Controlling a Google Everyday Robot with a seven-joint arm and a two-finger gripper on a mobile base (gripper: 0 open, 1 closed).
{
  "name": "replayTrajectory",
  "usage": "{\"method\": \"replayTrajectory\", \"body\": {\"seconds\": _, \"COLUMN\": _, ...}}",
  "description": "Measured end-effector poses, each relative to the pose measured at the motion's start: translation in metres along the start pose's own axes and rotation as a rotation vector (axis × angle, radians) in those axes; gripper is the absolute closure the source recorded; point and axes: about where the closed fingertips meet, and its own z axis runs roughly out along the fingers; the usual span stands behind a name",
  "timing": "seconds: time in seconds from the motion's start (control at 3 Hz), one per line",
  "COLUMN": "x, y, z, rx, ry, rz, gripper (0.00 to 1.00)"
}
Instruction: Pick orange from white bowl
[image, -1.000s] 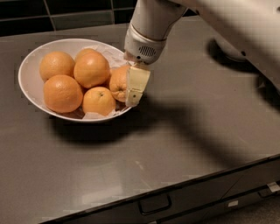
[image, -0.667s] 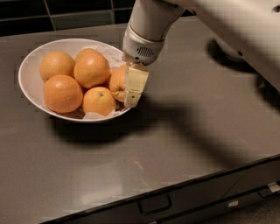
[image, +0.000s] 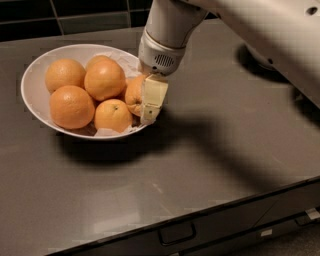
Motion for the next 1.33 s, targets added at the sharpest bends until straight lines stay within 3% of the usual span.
{"method": "replayTrajectory", "body": {"seconds": 0.67, "x": -0.0011, "y": 0.0011, "z": 0.0043, "rx": -0.016, "ry": 0.002, "rz": -0.002, "gripper": 0.10}}
{"method": "replayTrajectory", "body": {"seconds": 1.33, "x": -0.0017, "y": 0.0015, "z": 0.0056, "rx": -0.021, "ry": 0.004, "rz": -0.004, "gripper": 0.48}}
